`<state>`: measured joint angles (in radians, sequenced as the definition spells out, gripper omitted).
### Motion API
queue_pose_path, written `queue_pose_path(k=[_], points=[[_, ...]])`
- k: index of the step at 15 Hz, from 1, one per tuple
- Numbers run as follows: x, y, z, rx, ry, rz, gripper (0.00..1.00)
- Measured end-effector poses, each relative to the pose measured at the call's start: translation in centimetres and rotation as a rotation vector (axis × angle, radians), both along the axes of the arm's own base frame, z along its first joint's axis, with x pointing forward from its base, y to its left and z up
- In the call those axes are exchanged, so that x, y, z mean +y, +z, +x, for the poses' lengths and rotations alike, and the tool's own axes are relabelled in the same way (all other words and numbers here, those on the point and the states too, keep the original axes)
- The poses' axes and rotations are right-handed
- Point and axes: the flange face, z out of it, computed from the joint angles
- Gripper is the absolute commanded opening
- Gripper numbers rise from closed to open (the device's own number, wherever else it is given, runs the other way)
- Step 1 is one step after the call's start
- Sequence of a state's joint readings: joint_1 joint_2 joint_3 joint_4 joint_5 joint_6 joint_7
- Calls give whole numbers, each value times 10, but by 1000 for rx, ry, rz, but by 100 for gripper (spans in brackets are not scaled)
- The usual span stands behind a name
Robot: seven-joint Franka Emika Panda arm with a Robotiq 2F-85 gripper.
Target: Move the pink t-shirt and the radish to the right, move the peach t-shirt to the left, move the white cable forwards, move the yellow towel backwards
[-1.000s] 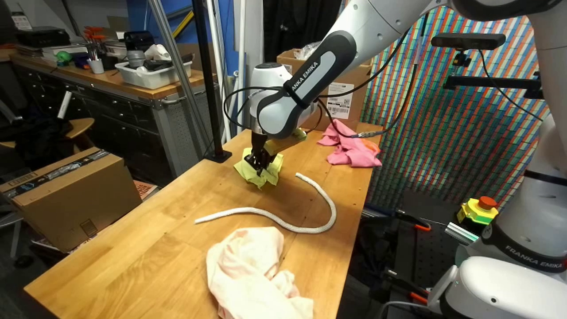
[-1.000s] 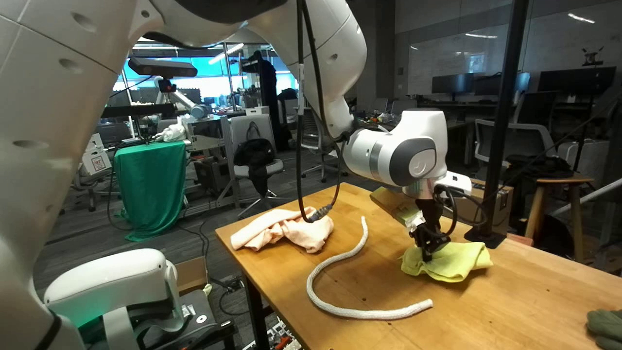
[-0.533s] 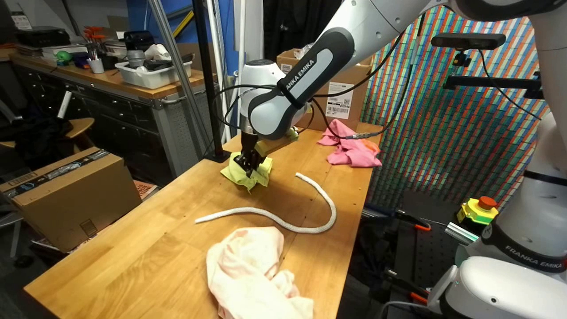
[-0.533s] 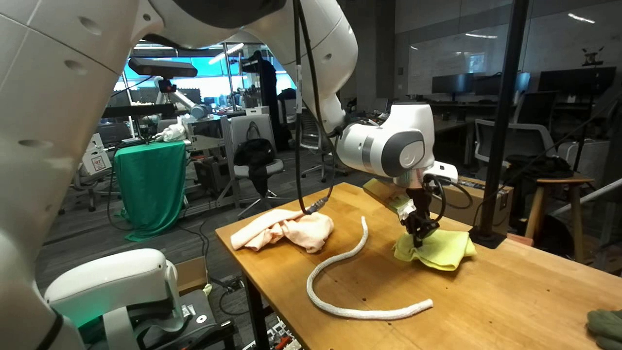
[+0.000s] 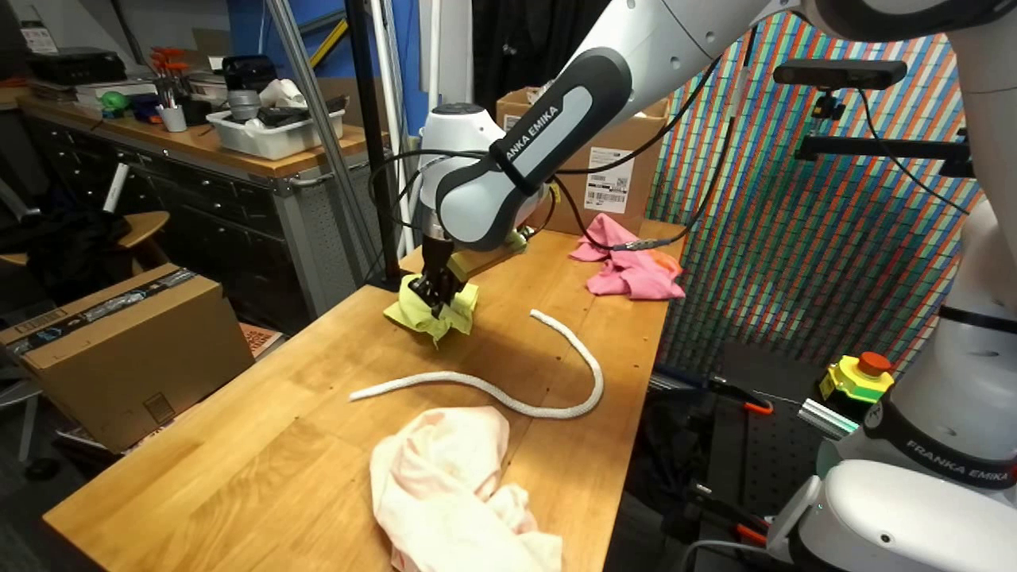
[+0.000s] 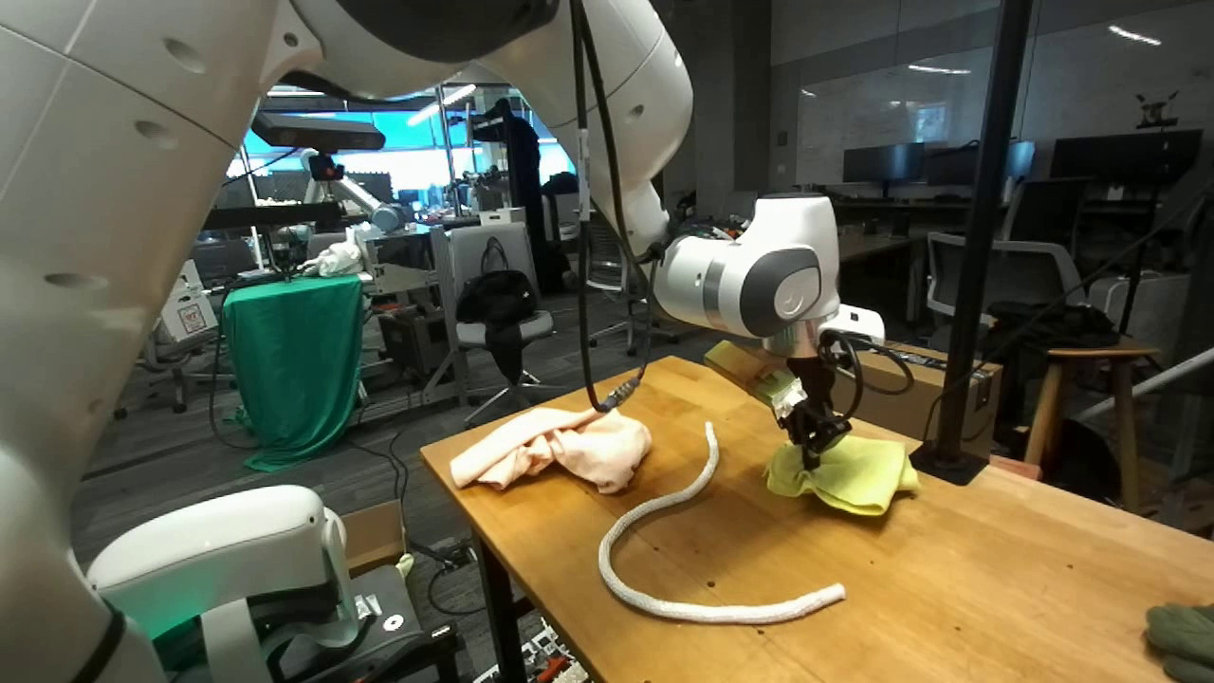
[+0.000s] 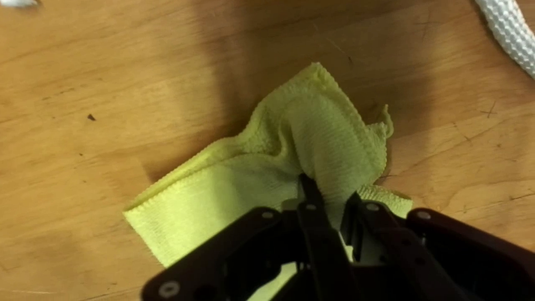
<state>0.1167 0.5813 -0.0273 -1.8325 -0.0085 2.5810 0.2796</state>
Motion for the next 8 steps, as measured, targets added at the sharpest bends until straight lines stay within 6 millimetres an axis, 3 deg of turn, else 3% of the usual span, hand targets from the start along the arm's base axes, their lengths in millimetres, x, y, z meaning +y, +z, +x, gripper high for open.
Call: queue_pose_path(k=[8], points=[[-3, -5, 2, 10, -4, -5, 98]])
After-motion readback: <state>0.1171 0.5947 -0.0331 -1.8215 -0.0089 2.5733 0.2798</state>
